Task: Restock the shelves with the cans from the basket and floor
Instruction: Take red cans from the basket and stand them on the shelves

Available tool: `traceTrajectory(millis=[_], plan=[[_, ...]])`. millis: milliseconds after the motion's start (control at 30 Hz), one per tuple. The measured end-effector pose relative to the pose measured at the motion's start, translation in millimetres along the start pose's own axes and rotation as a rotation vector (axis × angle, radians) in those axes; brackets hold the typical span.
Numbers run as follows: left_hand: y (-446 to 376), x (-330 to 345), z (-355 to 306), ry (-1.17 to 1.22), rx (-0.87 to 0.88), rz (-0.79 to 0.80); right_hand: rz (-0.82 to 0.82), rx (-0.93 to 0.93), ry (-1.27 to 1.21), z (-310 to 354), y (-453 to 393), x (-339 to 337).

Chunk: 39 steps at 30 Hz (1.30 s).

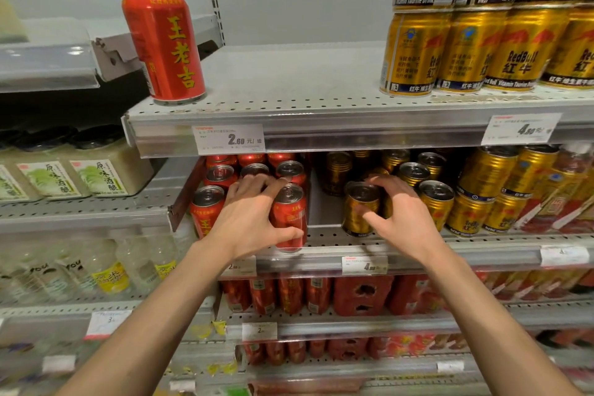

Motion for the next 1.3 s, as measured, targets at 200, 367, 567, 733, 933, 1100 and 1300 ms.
traceTrajectory(millis=[200,367,567,733,933,1100,1300], plan=[[34.0,-34.5,-17.0,0.481,0.053,-0.273,-0.115,0.222,-0.426,-19.1,50.7,-27.0],[56.6,-13.9,-30.4,1.016,0.007,-0.254,-0.177,0.443,-0.695,-40.3,132.3,-28.6],[84.5,52.1,-53.5,1.278,-0.081,-0.072,-0.291,0.736,-0.726,-74.5,269.7,-35.6],[112.5,119.1,-102.5,1.398,-0.143,0.107,-0.418,1.024,-0.709,-116.3,395.2,-46.2],[131.6,197.4,-175.7,1.384,-0.138,0.304,-0.518,1.219,-0.613,-173.0,507.2,-59.5],[129.4,266.6,-240.7,1.356,-0.150,0.405,-0.564,1.311,-0.606,-238.8,563.5,-61.3],[116.9,360.9,-318.1,1.256,-0.208,0.476,-0.530,1.404,-0.659,-349.6,600.6,-52.0]])
Point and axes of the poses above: each hand's wrist, its own y-axis away from the middle knuckle, its own x-axis out of the palm, z = x × y, the point moved 10 cm from there along -y, towards the middle knuckle, and after that the axes turned 15 degrees about y, right-handed, at the moved point
